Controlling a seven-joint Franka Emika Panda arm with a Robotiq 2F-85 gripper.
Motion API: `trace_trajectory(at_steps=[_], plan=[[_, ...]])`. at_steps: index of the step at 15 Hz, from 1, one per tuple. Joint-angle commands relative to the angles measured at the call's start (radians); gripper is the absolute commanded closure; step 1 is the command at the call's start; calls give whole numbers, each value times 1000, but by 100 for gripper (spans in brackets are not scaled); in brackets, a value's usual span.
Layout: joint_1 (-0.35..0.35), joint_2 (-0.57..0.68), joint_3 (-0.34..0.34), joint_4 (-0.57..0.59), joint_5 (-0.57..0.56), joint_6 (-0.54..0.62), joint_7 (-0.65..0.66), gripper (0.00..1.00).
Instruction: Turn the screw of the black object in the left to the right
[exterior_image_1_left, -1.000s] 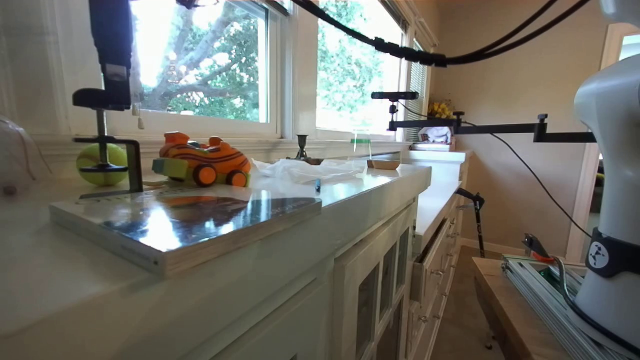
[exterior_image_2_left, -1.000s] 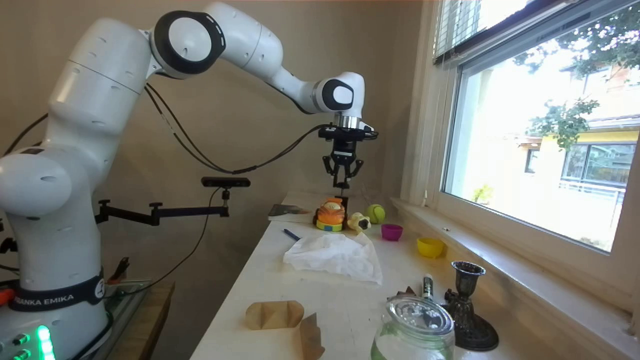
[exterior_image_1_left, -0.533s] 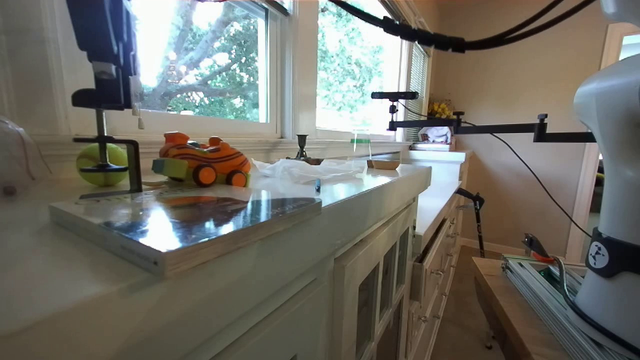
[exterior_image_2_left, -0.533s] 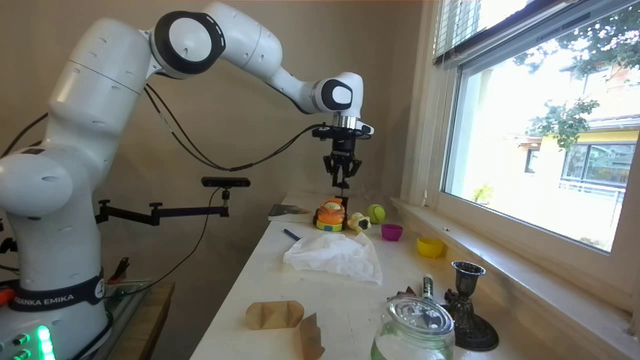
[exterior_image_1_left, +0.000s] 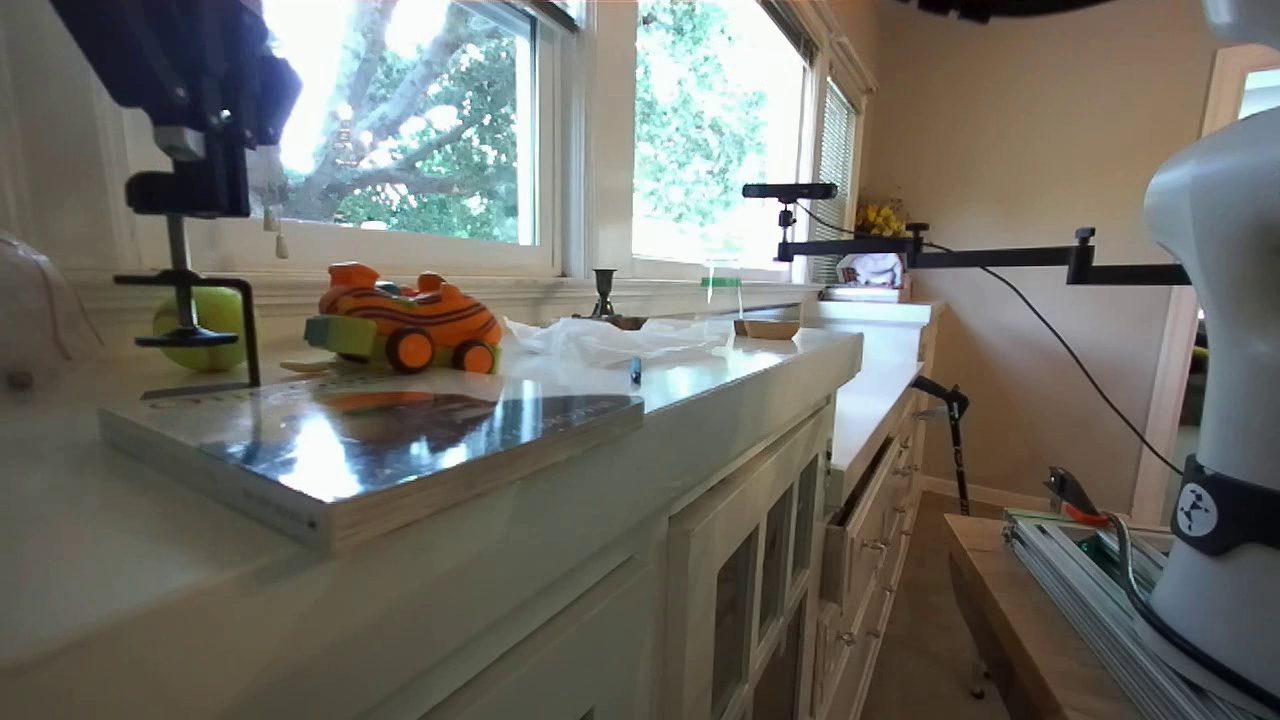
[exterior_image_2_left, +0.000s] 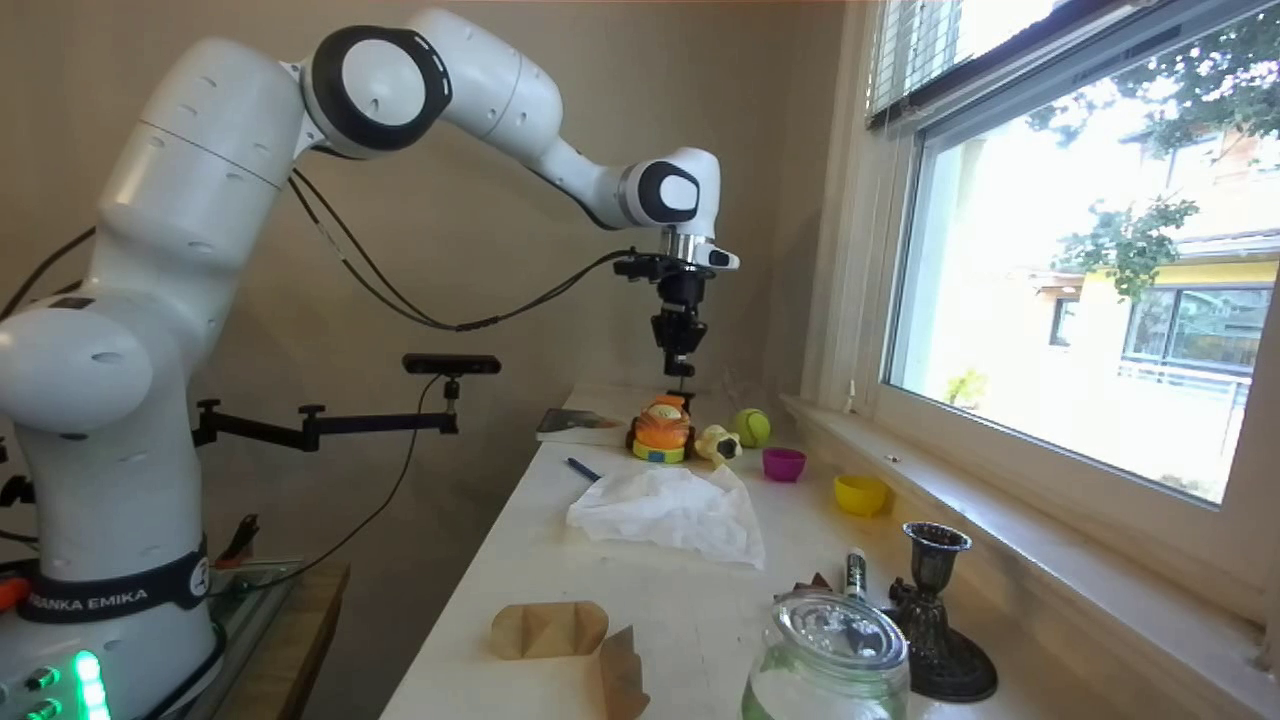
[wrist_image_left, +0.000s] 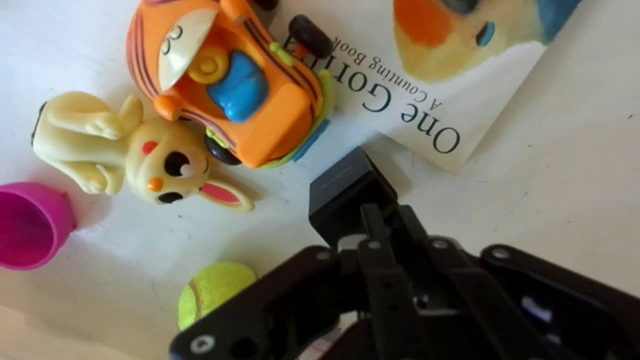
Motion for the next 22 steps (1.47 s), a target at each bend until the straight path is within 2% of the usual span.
trace_trajectory(at_steps=[1,2,14,18,19,20,21,22], plan=[[27,8,-21,11,23,-14,151,98],[30,8,-22,13,24,-17,179,96],[41,-4,-39,7,50,-3,433,98],[37,-10,-42,6,70,-4,473,98],[35,-13,-40,5,79,-5,475,95],[35,-17,-40,5,85,-8,478,67],[36,-26,-39,1,87,-8,472,66],[39,-37,-38,-2,83,-12,471,60]])
